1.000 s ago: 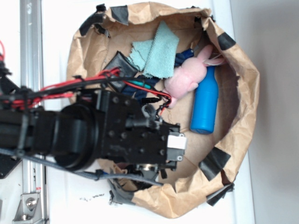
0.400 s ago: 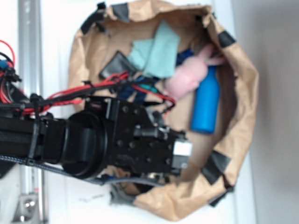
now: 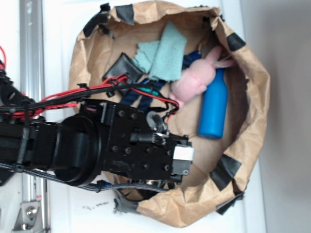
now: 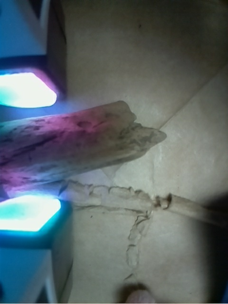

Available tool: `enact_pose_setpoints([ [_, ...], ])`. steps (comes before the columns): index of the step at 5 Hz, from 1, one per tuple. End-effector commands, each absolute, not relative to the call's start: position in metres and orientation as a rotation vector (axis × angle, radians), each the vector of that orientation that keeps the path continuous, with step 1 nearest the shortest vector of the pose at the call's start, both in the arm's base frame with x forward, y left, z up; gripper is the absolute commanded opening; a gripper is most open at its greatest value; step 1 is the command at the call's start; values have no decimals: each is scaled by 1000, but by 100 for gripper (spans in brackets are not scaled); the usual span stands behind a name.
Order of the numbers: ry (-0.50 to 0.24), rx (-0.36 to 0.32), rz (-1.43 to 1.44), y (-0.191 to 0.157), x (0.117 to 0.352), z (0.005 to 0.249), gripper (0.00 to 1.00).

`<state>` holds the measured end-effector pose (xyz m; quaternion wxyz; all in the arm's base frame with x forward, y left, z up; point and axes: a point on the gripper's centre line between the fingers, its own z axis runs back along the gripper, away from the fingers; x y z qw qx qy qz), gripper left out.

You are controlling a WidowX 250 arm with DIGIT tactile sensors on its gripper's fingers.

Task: Grab the wood chip.

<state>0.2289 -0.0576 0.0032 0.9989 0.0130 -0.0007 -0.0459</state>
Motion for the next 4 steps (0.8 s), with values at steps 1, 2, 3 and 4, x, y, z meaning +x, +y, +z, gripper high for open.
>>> enact_pose_setpoints([
  [1, -27, 85, -54, -44, 224, 13, 0],
  [2, -59, 82, -21, -34, 229, 32, 0],
  [3, -97, 63, 15, -26, 242, 67, 0],
  [4, -122, 102, 34, -22, 253, 85, 0],
])
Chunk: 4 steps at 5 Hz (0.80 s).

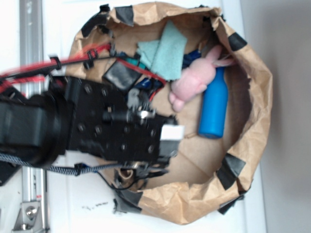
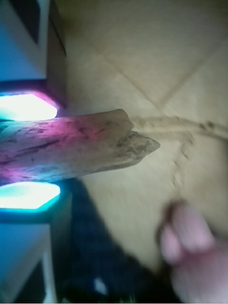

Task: Grab the wood chip.

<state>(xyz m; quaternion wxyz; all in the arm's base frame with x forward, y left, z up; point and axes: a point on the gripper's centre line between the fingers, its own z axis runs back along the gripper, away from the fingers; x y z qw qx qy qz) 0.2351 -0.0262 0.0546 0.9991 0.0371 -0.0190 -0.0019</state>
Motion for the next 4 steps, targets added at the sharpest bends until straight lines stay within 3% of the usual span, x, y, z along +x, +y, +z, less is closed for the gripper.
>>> enact_pose_setpoints([
  [1, -186, 88, 38, -16, 255, 101, 0],
  [3, -247, -102, 100, 1, 238, 127, 0],
  [4, -253, -48, 113, 6, 241, 135, 0],
])
